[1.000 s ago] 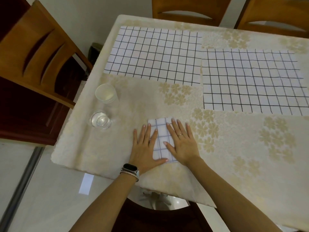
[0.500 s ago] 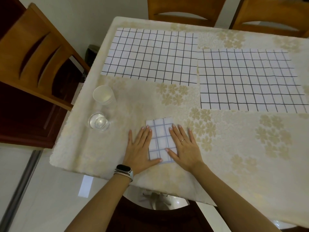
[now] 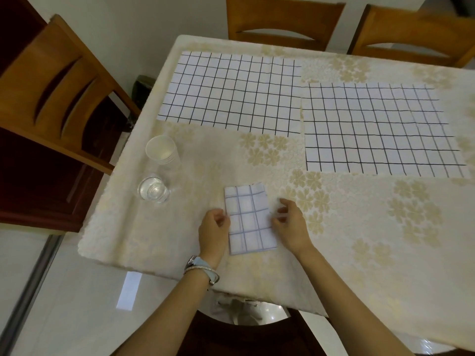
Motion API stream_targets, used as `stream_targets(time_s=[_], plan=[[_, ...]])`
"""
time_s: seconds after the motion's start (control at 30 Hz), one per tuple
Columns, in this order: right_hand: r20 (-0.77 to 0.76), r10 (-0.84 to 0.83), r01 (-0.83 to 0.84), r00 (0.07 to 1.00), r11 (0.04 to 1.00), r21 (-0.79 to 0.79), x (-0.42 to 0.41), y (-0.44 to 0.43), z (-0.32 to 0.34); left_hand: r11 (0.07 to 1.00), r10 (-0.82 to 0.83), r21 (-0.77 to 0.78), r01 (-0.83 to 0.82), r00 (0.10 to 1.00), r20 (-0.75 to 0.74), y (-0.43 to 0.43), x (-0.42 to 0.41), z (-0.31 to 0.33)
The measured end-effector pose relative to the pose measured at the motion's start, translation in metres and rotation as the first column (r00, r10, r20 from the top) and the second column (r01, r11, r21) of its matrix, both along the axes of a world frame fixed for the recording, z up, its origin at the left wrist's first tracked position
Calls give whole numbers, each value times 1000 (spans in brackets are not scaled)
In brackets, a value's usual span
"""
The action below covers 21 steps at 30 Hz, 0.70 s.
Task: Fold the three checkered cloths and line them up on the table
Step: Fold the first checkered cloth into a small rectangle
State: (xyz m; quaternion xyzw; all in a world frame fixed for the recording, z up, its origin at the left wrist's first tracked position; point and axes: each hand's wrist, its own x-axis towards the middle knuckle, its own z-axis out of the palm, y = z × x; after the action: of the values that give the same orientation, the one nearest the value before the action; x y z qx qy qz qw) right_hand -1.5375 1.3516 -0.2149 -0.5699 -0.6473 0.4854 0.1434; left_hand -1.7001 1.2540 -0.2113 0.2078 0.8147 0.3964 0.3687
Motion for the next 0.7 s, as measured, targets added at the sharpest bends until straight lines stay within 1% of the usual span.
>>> stream_targets(time_s=[0.07, 0.13, 0.23, 0.33, 0.47, 0.6, 0.7], plan=[[67, 16, -15, 998, 1000, -27, -3, 1, 0, 1000, 13, -17, -13, 1000, 27, 3, 0, -2], [107, 41, -40, 993, 999, -8, -5, 0, 1, 999, 11, -43, -10, 999, 38, 5, 1, -3], [119, 51, -53, 992, 999, 13, -6, -1, 2, 998, 17, -65, -14, 998, 55, 10, 2, -3], [108, 48, -47, 993, 999, -8, -6, 0, 2, 999, 18, -32, -14, 993, 118, 12, 4, -1], [55, 19, -15, 998, 997, -77, -5, -2, 6, 998, 47, 20, -53, 973, 227, 15, 7, 3], [-82, -13, -5, 997, 978, -210, -1, -5, 11, 994, 97, 13, -109, 924, 371, 16, 8, 12], [-170, -48, -2, 984, 960, -281, 1, -8, 19, 992, 95, 37, -121, 903, 419, 15, 10, 20]])
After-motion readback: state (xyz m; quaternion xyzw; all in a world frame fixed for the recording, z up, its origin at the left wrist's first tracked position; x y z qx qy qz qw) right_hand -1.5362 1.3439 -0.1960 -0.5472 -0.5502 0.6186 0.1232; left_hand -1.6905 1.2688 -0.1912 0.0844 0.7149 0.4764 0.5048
